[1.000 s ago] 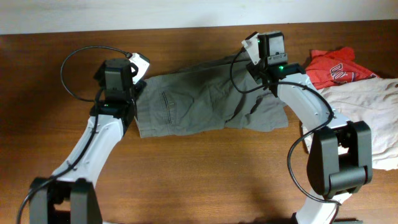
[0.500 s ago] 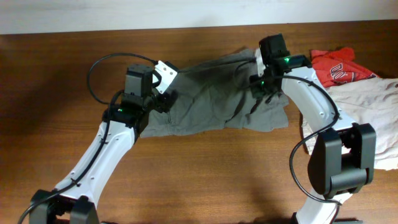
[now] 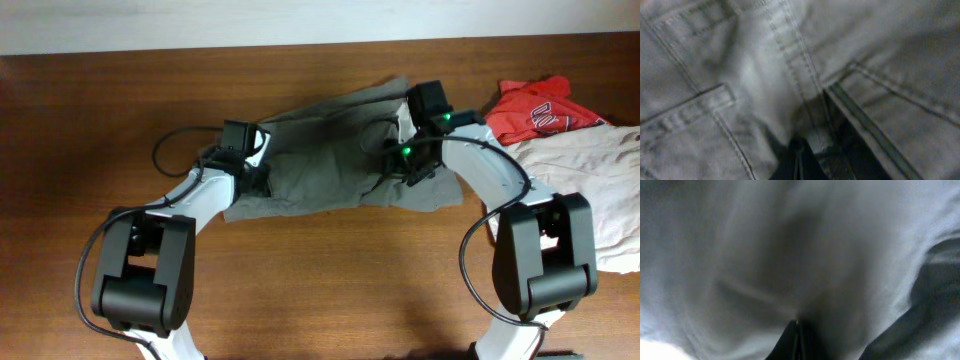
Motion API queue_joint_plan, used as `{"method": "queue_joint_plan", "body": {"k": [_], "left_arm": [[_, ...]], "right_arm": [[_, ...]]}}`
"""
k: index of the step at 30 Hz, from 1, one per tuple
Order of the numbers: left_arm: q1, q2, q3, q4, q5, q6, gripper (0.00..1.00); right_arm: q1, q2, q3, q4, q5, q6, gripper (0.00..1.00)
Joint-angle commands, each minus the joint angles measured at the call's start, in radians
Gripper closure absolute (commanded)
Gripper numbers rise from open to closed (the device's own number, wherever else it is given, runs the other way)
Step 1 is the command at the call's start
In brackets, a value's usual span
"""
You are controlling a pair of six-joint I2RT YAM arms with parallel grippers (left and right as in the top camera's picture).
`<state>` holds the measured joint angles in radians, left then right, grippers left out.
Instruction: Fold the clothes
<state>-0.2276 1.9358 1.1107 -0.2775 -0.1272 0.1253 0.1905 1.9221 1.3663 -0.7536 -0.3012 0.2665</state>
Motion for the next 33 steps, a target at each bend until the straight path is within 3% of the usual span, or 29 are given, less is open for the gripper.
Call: {"method": "queue_joint_plan", "body": {"k": [1,5,10,13,19,21,22,24,27,33], "left_arm": [[0.051,0.063,-0.019,-0.055,-0.133,-0.119,1.00],[0.091,0.063,-0.019,-0.071,-0.162,-0.118,0.99],[0.129,0.063,-0.018,-0.078,-0.222,-0.106,1.00],[0.135,0.062,-0.011,-0.076,-0.217,-0.035,1.00],[0.114,0.059,0.031,-0.081,-0.217,-0.022,0.99],[0.098,0.059,0.043,-0.084,-0.217,-0.022,0.98],[0.090,0.059,0.044,-0.084,-0.217,-0.022,0.98],[0.084,0.059,0.044,-0.084,-0.217,-0.022,0.98],[0.084,0.059,0.044,-0.087,-0.217,-0.022,0.98],[0.084,0.059,0.044,-0.098,-0.217,-0.023,0.98]], "right_arm": [[-0.002,0.000,-0.070,0.027,0.119,0.024,0.95],[-0.052,0.000,-0.126,0.022,0.387,0.031,0.95],[-0.168,-0.001,-0.119,0.014,0.480,0.029,0.96],[-0.234,-0.002,-0.070,-0.030,0.376,-0.047,0.96],[-0.248,-0.028,0.041,-0.196,-0.066,-0.242,0.96],[-0.226,-0.031,0.042,-0.254,-0.127,-0.292,0.76],[-0.213,-0.026,0.033,-0.267,-0.129,-0.327,0.60],[-0.203,-0.018,0.019,-0.269,-0.129,-0.357,0.46],[-0.203,-0.007,-0.008,-0.238,-0.148,-0.360,0.39],[-0.196,0.009,-0.097,-0.057,-0.256,-0.360,0.39]]}}
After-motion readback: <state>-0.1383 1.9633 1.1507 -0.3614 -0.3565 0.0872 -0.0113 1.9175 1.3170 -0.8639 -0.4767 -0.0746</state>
